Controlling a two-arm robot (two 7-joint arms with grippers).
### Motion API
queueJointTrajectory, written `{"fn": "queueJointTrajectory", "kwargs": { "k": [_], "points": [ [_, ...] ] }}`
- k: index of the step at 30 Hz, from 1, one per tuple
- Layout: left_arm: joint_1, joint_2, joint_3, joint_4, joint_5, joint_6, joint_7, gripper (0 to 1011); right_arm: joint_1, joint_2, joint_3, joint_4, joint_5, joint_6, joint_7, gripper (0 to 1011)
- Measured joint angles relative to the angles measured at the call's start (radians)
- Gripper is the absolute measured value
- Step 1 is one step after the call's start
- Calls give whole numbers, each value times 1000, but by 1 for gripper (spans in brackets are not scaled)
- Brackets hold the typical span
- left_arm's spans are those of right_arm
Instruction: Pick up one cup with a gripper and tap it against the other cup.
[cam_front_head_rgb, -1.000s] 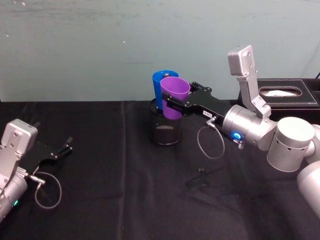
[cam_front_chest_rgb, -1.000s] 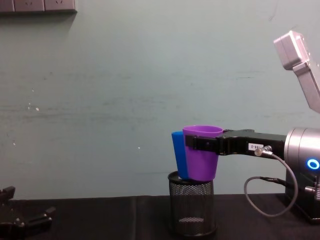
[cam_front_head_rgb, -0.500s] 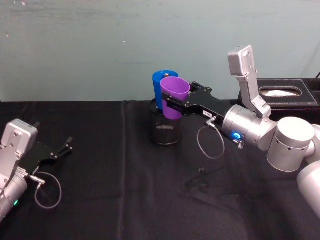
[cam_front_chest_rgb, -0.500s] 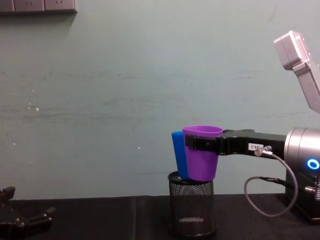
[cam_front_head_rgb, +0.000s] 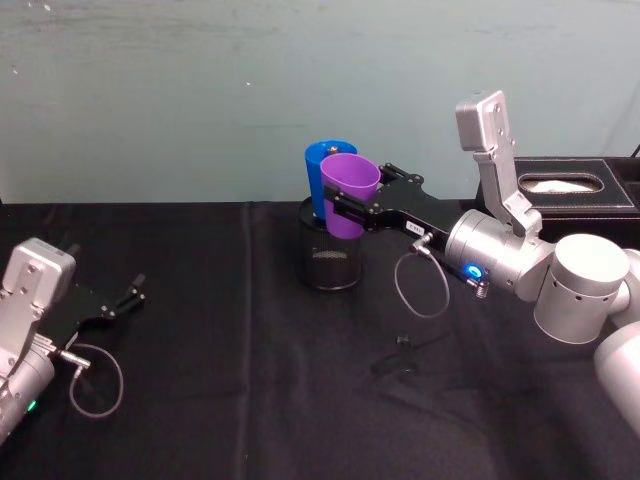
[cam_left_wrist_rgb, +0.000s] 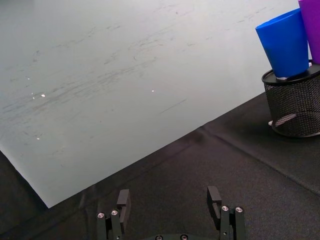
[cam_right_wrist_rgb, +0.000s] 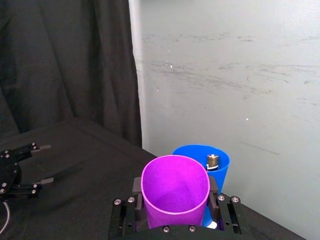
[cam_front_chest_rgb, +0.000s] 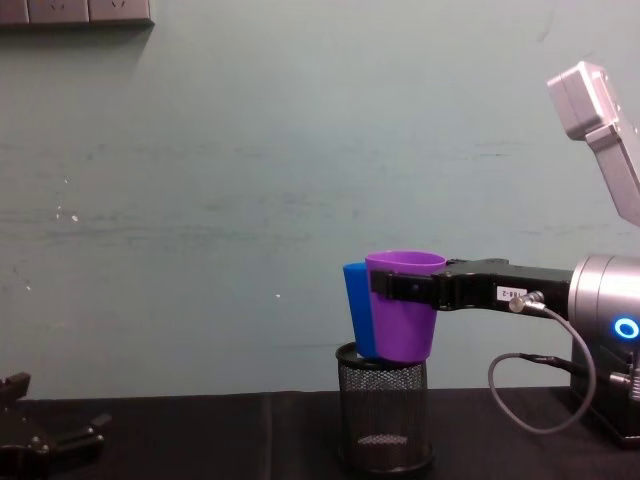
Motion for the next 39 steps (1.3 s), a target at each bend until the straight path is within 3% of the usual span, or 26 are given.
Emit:
{"fn": "queueJointTrajectory", "kwargs": {
  "k": [10, 17, 32, 39],
  "points": [
    [0, 0, 0, 0, 0, 0, 0, 1000, 0, 0, -1, 0, -1, 0, 0, 731],
    [0, 0, 0, 0, 0, 0, 0, 1000, -18, 2, -23, -39, -24, 2, -6, 731],
    [0, 0, 0, 0, 0, 0, 0, 1000, -193, 54, -9, -193, -39, -25, -50, 731],
    [0, 0, 0, 0, 0, 0, 0, 1000, -292, 78, -10, -247, -84, -68, -81, 731]
  ]
}}
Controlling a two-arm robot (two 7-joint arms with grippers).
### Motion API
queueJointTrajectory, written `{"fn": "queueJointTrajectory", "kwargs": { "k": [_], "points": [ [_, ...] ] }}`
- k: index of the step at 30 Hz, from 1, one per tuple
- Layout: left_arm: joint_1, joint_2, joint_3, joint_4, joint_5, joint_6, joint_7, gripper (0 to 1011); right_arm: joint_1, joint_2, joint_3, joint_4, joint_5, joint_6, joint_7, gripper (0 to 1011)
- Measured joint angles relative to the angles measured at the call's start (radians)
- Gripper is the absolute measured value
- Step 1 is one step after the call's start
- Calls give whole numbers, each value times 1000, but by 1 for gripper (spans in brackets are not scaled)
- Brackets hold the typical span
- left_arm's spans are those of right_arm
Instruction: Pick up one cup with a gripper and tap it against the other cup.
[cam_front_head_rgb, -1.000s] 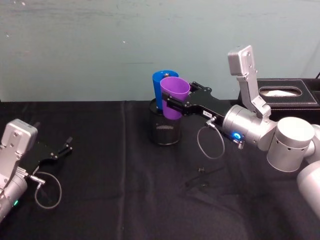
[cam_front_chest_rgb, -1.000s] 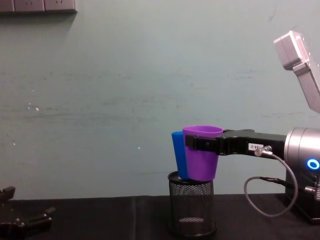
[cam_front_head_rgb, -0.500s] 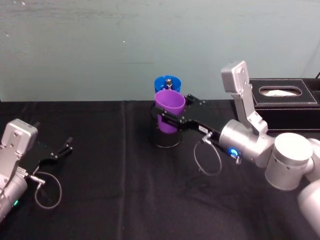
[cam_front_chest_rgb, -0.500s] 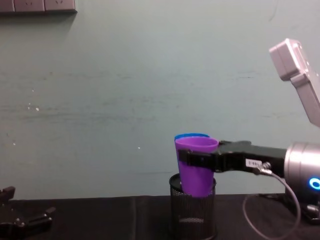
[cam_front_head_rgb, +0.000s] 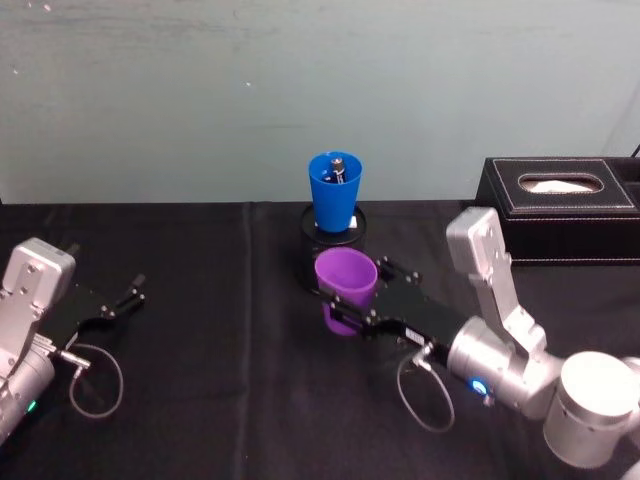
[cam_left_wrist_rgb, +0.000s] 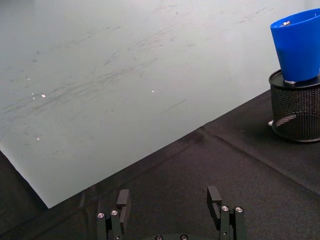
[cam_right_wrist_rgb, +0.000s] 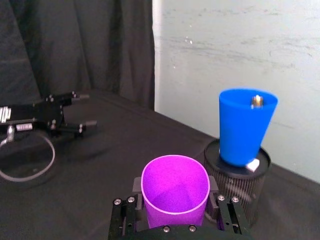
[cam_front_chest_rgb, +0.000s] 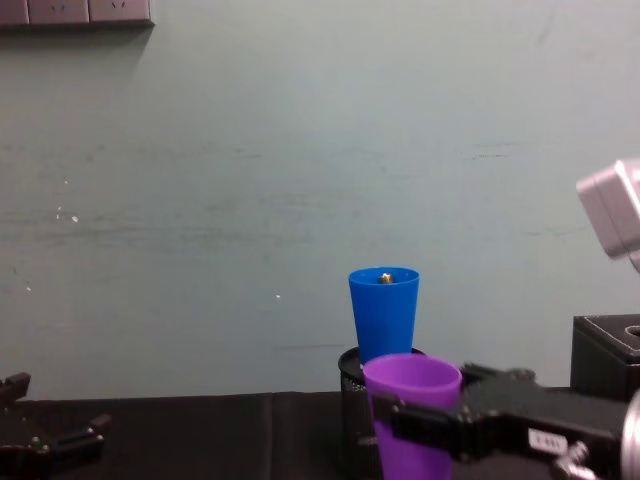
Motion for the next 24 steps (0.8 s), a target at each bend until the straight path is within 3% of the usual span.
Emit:
{"fn": "queueJointTrajectory", "kwargs": {
  "k": [12, 24],
  "points": [
    [0, 0, 0, 0, 0, 0, 0, 1000, -109, -7, 45, 19, -22, -120, -12, 731],
    [0, 0, 0, 0, 0, 0, 0, 1000, -150, -30, 65, 43, -47, -179, 0, 731]
  ]
}}
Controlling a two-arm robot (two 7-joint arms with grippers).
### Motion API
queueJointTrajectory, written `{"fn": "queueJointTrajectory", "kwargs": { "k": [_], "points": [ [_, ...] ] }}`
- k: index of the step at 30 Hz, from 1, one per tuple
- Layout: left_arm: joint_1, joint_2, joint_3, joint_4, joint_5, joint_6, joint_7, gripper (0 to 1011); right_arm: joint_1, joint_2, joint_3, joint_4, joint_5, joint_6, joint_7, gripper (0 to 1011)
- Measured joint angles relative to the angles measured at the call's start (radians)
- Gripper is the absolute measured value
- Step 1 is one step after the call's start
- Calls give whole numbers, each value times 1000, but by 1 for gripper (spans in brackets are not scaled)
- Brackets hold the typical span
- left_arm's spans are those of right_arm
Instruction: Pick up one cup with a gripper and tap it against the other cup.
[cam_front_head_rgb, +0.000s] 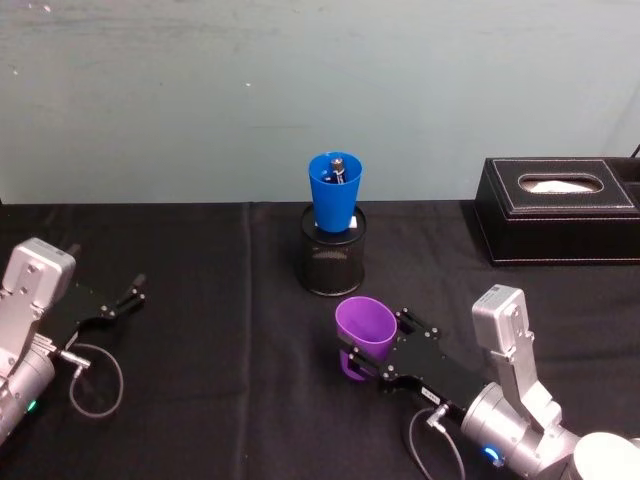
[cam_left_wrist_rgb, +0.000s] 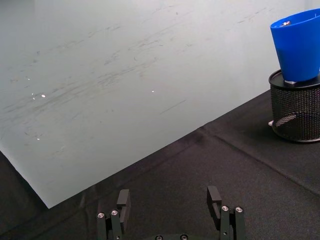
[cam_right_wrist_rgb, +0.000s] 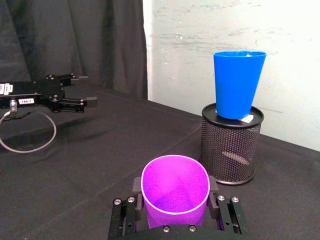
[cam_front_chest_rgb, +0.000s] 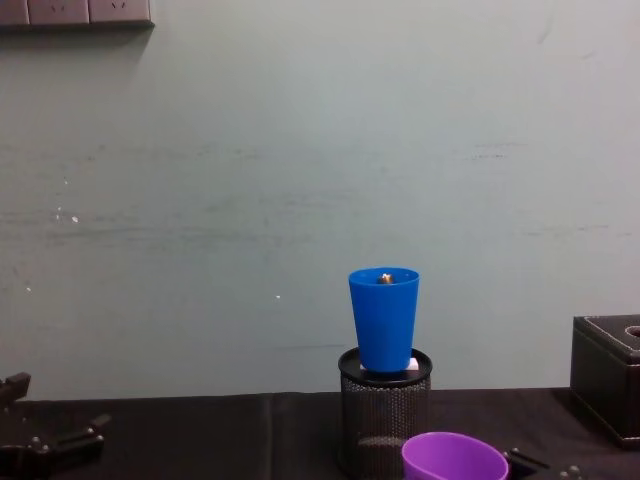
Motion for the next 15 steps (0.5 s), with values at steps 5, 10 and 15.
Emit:
{"fn": "queueJointTrajectory", "kwargs": {
  "k": [5, 10, 15],
  "points": [
    [0, 0, 0, 0, 0, 0, 0, 1000, -5, -14, 4, 16, -9, -13, 8, 731],
    [0, 0, 0, 0, 0, 0, 0, 1000, -9, -22, 7, 24, -20, -20, 7, 731],
    [0, 0, 0, 0, 0, 0, 0, 1000, -14, -28, 11, 26, -26, -26, 7, 732]
  ]
}}
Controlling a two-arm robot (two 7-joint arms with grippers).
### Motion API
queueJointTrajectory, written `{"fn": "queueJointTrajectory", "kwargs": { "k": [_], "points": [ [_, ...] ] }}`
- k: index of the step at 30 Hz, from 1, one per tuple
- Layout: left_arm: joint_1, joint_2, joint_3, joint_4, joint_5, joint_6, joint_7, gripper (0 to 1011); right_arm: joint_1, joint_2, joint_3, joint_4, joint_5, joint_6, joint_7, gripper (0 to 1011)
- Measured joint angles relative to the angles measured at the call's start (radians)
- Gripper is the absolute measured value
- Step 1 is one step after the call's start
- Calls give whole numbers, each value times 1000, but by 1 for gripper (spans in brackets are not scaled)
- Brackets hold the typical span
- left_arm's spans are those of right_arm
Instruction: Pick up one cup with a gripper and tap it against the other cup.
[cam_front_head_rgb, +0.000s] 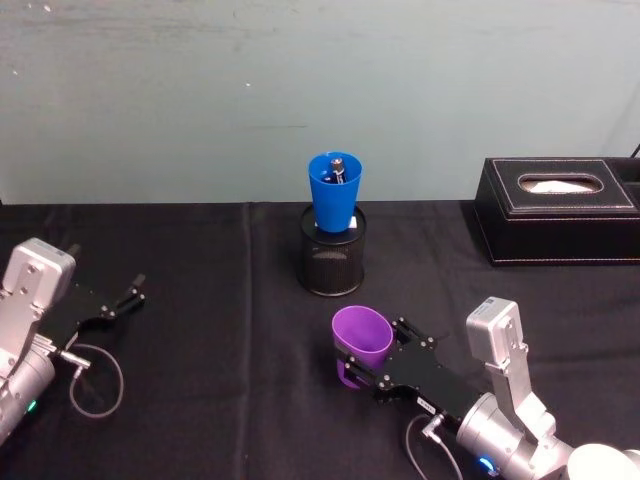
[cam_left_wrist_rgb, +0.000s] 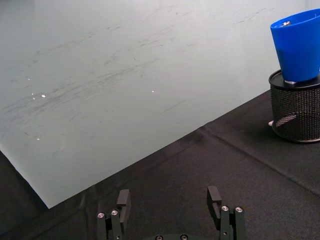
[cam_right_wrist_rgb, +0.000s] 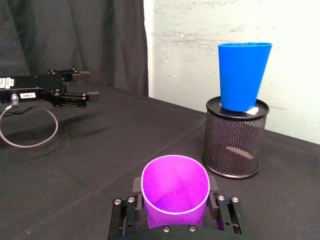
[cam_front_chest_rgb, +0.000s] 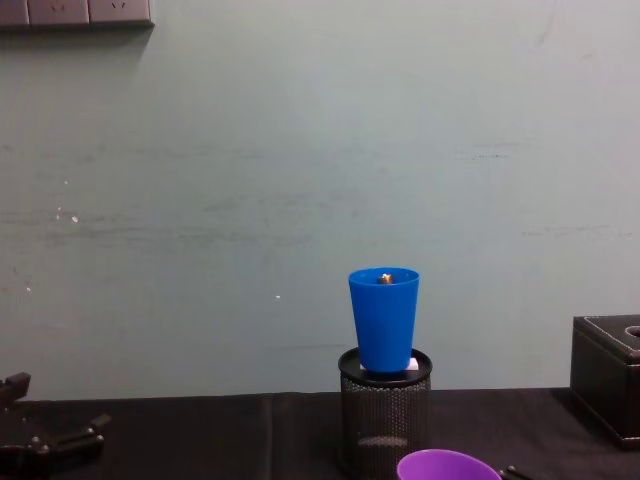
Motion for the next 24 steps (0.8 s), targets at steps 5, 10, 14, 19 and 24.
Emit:
{"fn": "queueJointTrajectory", "kwargs": {
  "k": [5, 10, 14, 19, 24],
  "points": [
    [0, 0, 0, 0, 0, 0, 0, 1000, 0, 1, 0, 0, 0, 0, 0, 731],
    [0, 0, 0, 0, 0, 0, 0, 1000, 0, 1, -1, 0, 0, 0, 0, 787],
    [0, 0, 0, 0, 0, 0, 0, 1000, 1, 1, -1, 0, 0, 0, 0, 880],
    [0, 0, 0, 0, 0, 0, 0, 1000, 1, 2, -2, 0, 0, 0, 0, 991],
    [0, 0, 0, 0, 0, 0, 0, 1000, 0, 2, 4, -18, -13, -3, -8, 1003]
  ]
}}
